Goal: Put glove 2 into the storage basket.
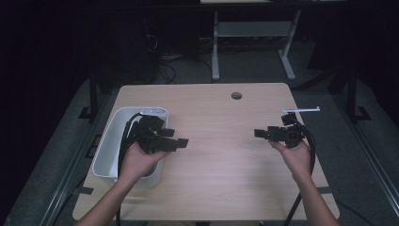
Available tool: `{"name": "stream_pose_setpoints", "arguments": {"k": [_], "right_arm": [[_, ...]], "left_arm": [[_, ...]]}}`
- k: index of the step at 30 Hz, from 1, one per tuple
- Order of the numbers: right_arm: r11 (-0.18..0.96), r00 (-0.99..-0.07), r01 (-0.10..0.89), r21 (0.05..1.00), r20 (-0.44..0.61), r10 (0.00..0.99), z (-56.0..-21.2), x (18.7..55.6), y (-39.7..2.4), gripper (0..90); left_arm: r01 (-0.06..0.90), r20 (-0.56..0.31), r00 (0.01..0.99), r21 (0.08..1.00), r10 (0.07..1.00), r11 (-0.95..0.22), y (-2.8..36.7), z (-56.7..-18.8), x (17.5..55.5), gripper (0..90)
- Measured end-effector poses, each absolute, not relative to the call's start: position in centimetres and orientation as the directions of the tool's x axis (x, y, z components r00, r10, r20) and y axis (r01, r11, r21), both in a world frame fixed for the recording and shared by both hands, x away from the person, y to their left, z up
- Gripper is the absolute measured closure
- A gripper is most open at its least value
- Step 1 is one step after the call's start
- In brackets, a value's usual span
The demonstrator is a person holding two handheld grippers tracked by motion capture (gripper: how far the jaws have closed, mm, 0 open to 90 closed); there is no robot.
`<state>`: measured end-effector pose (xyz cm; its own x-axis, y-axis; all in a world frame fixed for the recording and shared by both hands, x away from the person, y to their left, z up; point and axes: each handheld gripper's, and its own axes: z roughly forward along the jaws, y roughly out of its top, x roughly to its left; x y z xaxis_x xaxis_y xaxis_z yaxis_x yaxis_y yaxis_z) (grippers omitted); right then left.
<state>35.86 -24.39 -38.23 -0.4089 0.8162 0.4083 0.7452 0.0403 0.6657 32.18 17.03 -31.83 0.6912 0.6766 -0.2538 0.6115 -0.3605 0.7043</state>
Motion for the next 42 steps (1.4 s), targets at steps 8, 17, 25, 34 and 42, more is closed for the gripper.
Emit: {"name": "stream_pose_setpoints", "arguments": {"k": [8, 17, 25, 34, 42], "right_arm": [[0.024, -0.39, 0.753, 0.657, 0.417, 0.821, -39.5, 34.8, -25.7, 26.0], [0.014, -0.38, 0.754, 0.657, 0.419, 0.825, -40.2, 34.0, -26.9, 26.0], [0.024, -0.376, 0.764, 0.644, 0.415, 0.828, -41.3, 33.2, -27.5, 26.0], [0.011, -0.37, 0.761, 0.648, 0.42, 0.828, -42.0, 32.5, -28.3, 26.0], [0.011, -0.361, 0.76, 0.65, 0.409, 0.838, -42.7, 31.5, -29.3, 26.0]], "left_arm": [[0.607, -0.256, 0.704, 0.701, 0.663, -0.374, 16.1, -32.2, 31.9, 27.9], [0.605, -0.258, 0.713, 0.696, 0.652, -0.386, 14.8, -33.1, 31.7, 26.9], [0.604, -0.269, 0.722, 0.694, 0.638, -0.391, 14.0, -33.9, 31.3, 26.1], [0.594, -0.258, 0.735, 0.691, 0.627, -0.412, 13.0, -34.8, 30.8, 24.9], [0.592, -0.264, 0.744, 0.688, 0.614, -0.42, 12.3, -35.7, 30.3, 24.8]]}}
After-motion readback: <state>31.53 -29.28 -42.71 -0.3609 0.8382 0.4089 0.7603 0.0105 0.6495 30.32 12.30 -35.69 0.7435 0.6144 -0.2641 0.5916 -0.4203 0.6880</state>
